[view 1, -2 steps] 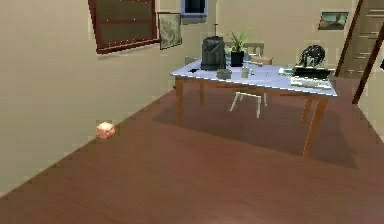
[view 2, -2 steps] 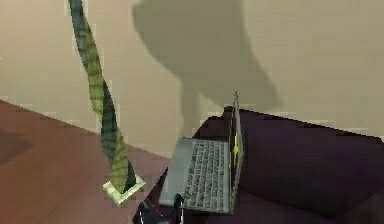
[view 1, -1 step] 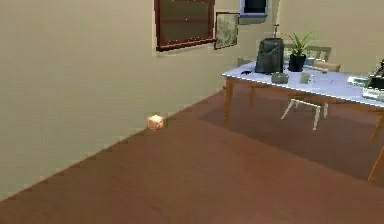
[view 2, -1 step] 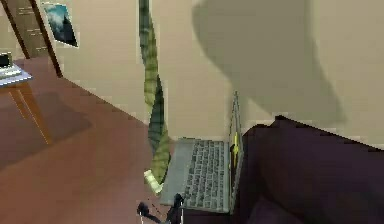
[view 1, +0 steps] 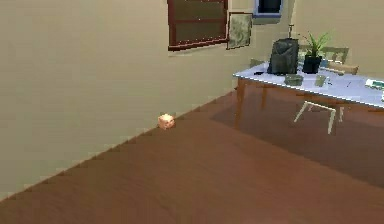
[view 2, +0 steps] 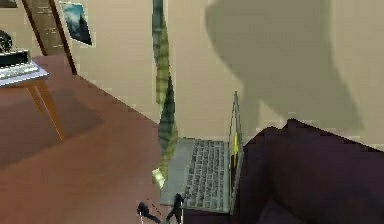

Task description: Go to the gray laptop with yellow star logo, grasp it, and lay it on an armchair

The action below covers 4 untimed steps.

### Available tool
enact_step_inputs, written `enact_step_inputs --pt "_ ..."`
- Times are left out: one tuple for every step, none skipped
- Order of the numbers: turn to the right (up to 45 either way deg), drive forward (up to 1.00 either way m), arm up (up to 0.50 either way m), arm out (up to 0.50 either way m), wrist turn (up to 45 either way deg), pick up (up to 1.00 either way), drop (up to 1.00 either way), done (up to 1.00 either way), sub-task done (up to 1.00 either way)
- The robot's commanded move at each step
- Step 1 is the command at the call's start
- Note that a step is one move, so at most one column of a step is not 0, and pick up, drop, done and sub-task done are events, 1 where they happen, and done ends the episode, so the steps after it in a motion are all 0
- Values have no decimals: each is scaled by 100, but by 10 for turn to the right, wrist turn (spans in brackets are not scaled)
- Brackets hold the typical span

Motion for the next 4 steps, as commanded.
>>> enact_step_inputs --pt "450 0 0 0 0 0 0 0 0" --pt "420 0 0 0 0 0 0 0 0" --pt "0 0 0 38 0 0 0 0 0" --pt "0 0 0 0 -450 0 0 0 0"
